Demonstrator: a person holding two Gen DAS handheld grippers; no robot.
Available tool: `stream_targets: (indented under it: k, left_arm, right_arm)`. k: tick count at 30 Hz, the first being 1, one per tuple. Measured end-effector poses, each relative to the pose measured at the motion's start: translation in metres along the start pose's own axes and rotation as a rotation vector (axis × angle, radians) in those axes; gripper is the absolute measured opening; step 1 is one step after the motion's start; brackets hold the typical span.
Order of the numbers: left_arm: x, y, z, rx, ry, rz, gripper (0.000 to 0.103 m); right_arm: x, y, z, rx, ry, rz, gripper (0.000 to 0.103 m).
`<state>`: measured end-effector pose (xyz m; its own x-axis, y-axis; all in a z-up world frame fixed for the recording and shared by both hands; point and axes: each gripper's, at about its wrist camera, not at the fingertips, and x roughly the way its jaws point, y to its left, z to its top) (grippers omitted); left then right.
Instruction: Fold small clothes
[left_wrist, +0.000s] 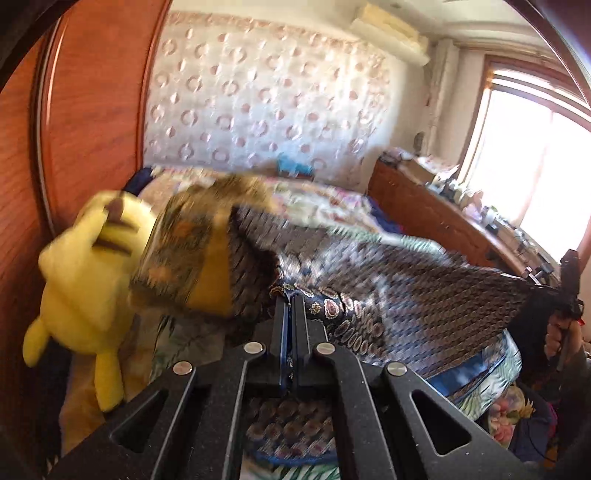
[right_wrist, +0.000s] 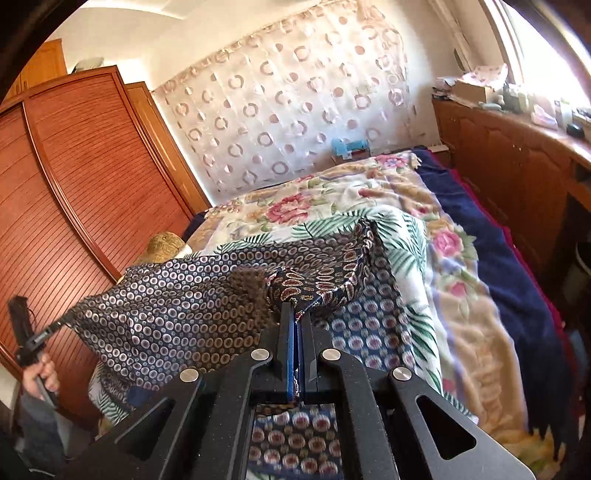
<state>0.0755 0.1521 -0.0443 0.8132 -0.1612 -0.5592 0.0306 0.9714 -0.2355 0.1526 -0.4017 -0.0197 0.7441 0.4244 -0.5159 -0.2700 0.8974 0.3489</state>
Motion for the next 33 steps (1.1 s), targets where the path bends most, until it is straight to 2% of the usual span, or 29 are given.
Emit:
stream_targets:
  k: [4, 7, 13, 20, 23, 25, 27, 29, 32, 33]
  left_arm:
    - [0.026, 0.019, -0.034, -0.032, 0.102, 0.049, 0.002]
    - [0.036, 0.026, -0.048, -0.040, 0.136, 0.076, 0.002]
    - [0.042, 0.020, -0.050, 0.006, 0.145, 0.103, 0.002]
    - [0.043, 0.022, -0.051, 0.011, 0.159, 0.095, 0.003]
    - [0.040, 0.020, -0.050, 0.027, 0.151, 0.098, 0.003]
    - [0.037, 0.015, -0.050, 0.052, 0.139, 0.118, 0.017]
    - [0.032, 0.013, -0.049, 0.058, 0.123, 0.111, 0.042]
    - [0.031, 0.013, -0.048, 0.052, 0.115, 0.105, 0.048]
    - [0.035, 0.013, -0.048, 0.048, 0.122, 0.122, 0.049]
    - [0.038, 0.013, -0.048, 0.049, 0.125, 0.128, 0.049]
  right_arm:
    - [0.010, -0.023, -0.025, 0.020, 0.072, -0.067, 0.001]
    - [0.016, -0.041, -0.037, 0.052, 0.101, -0.104, 0.001]
    - [0.029, -0.048, -0.045, 0.022, 0.138, -0.187, 0.001]
    - [0.039, -0.032, -0.037, 0.005, 0.128, -0.184, 0.001]
    - [0.030, -0.031, -0.040, 0.002, 0.109, -0.191, 0.002]
    - [0.028, -0.030, -0.041, -0.006, 0.094, -0.204, 0.005]
    - [0.022, -0.026, -0.041, -0.022, 0.078, -0.220, 0.006]
    - [0.018, -0.021, -0.044, -0.047, 0.066, -0.248, 0.011]
    - [0.015, -0.010, -0.048, -0.087, 0.033, -0.269, 0.031]
    - [0.013, -0.005, -0.048, -0.097, 0.022, -0.273, 0.040]
